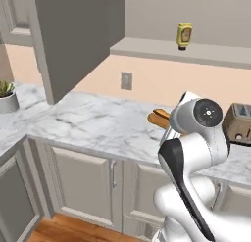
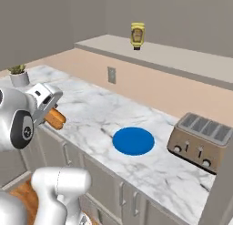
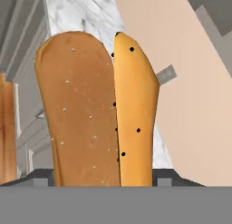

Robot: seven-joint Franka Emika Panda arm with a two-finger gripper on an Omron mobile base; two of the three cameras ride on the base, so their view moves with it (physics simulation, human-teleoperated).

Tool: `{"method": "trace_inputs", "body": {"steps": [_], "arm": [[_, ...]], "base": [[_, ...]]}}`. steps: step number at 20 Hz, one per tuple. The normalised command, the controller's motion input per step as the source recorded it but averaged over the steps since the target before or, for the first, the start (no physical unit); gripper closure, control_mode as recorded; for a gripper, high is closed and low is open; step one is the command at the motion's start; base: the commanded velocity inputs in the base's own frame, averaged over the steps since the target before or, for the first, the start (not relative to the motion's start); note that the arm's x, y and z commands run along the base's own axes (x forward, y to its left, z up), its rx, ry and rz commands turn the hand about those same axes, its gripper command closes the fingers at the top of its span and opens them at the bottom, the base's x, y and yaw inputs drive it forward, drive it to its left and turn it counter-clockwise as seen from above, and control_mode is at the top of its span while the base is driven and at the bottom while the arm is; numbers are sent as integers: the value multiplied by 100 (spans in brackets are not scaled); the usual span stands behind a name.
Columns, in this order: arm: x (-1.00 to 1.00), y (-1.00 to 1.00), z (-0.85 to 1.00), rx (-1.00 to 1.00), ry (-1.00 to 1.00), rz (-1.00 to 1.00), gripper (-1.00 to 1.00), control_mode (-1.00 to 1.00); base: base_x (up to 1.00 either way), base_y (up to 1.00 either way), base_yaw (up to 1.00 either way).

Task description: Move the hot dog bun to the plate on the dining table and place the condiment next to that plate. Then navigate to the fridge and take the sausage and place it on the plate as well.

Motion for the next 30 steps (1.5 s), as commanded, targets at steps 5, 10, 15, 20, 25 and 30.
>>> {"method": "trace_inputs", "body": {"steps": [5,10,15,20,25,30], "arm": [[0,0,0,0,0,0,100,100],[0,0,0,0,0,0,100,100],[0,0,0,0,0,0,100,100],[0,0,0,0,0,0,100,100],[0,0,0,0,0,0,100,100],[0,0,0,0,0,0,100,100]], "base": [[-43,67,54],[-47,73,55],[-41,81,57],[-29,80,59],[-16,71,64],[-3,68,65]]}}
